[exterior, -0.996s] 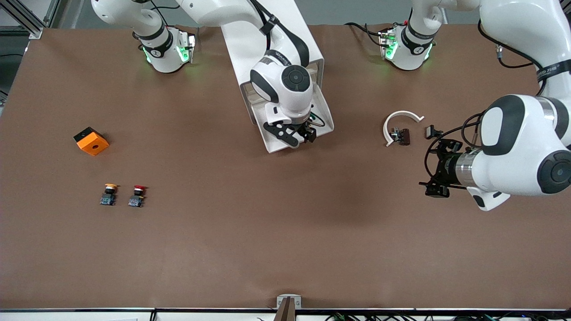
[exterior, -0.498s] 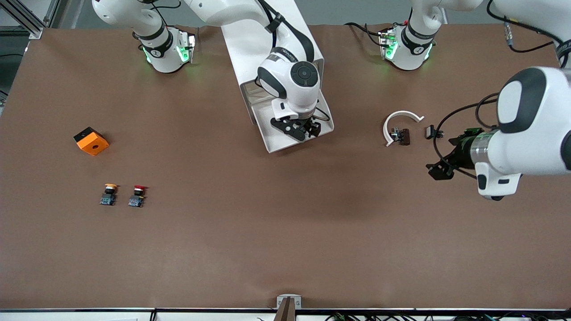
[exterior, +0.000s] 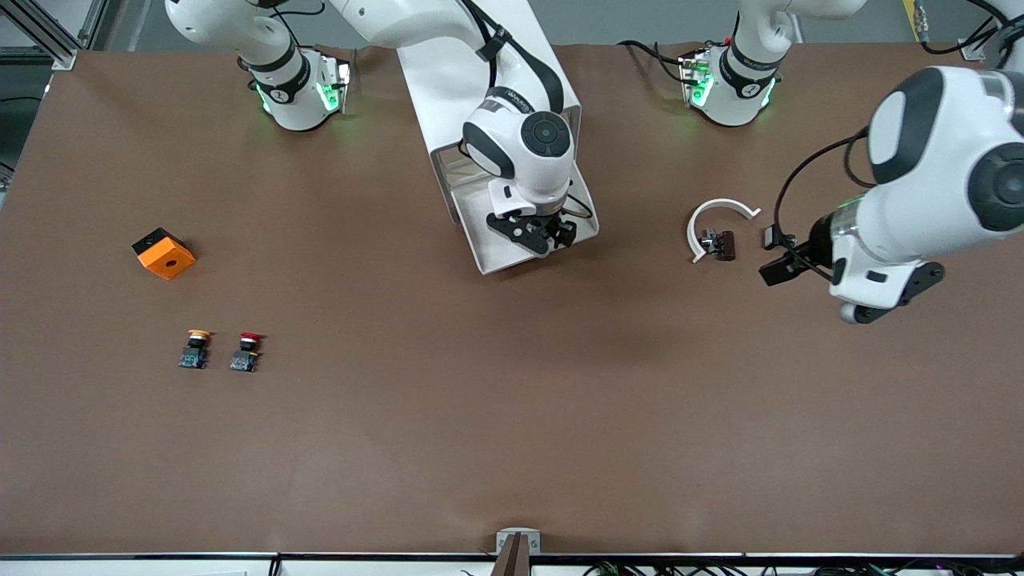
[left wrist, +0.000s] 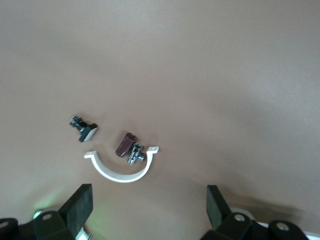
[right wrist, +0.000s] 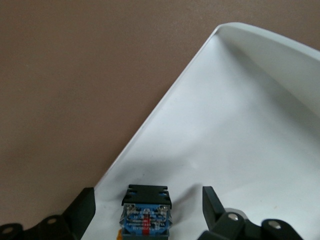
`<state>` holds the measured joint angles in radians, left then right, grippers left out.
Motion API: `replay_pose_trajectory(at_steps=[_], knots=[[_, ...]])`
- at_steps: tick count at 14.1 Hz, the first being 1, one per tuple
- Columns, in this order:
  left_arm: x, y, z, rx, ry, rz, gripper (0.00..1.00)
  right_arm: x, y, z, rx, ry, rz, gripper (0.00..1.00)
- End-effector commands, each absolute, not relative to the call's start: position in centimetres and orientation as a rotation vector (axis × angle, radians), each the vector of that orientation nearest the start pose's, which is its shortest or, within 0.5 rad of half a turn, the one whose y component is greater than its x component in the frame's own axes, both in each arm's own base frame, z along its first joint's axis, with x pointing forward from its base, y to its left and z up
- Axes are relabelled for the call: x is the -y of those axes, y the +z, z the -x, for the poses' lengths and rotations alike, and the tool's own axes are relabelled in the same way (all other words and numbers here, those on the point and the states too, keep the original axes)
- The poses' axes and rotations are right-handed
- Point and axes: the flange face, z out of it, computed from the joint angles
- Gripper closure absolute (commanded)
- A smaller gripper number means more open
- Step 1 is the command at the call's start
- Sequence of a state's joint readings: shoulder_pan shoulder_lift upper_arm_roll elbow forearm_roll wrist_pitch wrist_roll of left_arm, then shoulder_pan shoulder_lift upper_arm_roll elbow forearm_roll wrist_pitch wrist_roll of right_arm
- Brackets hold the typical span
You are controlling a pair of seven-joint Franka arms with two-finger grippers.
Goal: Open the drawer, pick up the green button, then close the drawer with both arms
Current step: 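Lift the green button out with the right gripper while the left gripper returns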
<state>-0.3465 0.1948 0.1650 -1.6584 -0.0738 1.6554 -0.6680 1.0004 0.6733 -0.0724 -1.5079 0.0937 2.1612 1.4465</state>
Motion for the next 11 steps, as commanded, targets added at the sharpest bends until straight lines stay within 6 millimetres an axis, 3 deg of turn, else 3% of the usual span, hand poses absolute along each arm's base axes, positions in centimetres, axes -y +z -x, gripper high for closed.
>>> replay_pose_trajectory(at_steps=[1,2,4,8,11], knots=[[13.2,45.5,-56.1,0.689,0.240,3.022,0.00,-58.2,26.8,-41.7,-0.882,0.041,3.010,0.37],[13.8,44.8,-56.2,0.672,0.222,3.030,0.00,-58.2,26.8,-41.7,-0.882,0.041,3.010,0.53],[15.6,43.3,-55.9,0.632,0.195,3.051,0.00,-58.3,26.8,-41.5,-0.877,0.041,3.011,0.98],[17.8,38.4,-54.6,0.578,0.182,3.067,0.00,-58.4,27.0,-41.4,-0.872,0.042,3.011,1.00],[20.5,35.0,-53.3,0.539,0.124,3.100,0.00,-58.7,28.9,-42.6,-0.900,0.043,2.964,1.00]])
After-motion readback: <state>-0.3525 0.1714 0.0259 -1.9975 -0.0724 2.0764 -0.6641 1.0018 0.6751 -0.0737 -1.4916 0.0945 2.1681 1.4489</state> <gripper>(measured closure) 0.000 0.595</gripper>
